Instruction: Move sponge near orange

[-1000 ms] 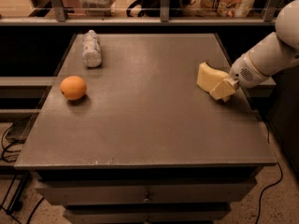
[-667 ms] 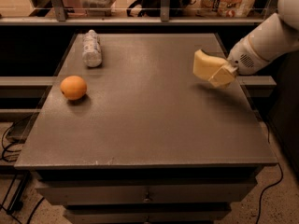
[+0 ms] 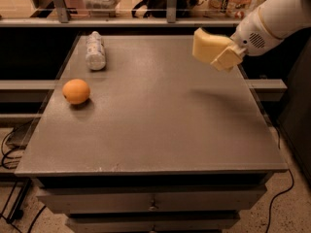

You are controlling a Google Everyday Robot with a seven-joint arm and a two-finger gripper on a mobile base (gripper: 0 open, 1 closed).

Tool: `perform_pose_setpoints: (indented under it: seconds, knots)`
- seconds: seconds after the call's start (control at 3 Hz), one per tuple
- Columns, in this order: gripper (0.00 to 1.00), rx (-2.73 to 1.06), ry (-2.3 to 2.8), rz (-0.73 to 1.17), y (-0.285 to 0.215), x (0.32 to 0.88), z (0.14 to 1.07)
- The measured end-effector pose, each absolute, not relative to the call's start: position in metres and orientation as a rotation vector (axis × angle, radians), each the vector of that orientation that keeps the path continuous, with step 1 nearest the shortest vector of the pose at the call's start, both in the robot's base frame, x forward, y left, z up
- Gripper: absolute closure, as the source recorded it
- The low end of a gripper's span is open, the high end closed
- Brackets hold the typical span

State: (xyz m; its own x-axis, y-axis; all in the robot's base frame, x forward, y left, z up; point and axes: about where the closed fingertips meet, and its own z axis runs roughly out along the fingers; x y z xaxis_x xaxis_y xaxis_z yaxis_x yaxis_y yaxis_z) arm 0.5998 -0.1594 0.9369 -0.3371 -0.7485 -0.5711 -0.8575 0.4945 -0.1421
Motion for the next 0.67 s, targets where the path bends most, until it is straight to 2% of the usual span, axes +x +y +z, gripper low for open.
perform_pose_setpoints:
  seconds: [0.33, 0.67]
  knots:
    - [1.0, -1.322, 2.183, 0.269, -0.157, 0.6, 0.929]
    - [1.0, -1.368, 2.131, 0.353, -0.121, 0.597, 0.926]
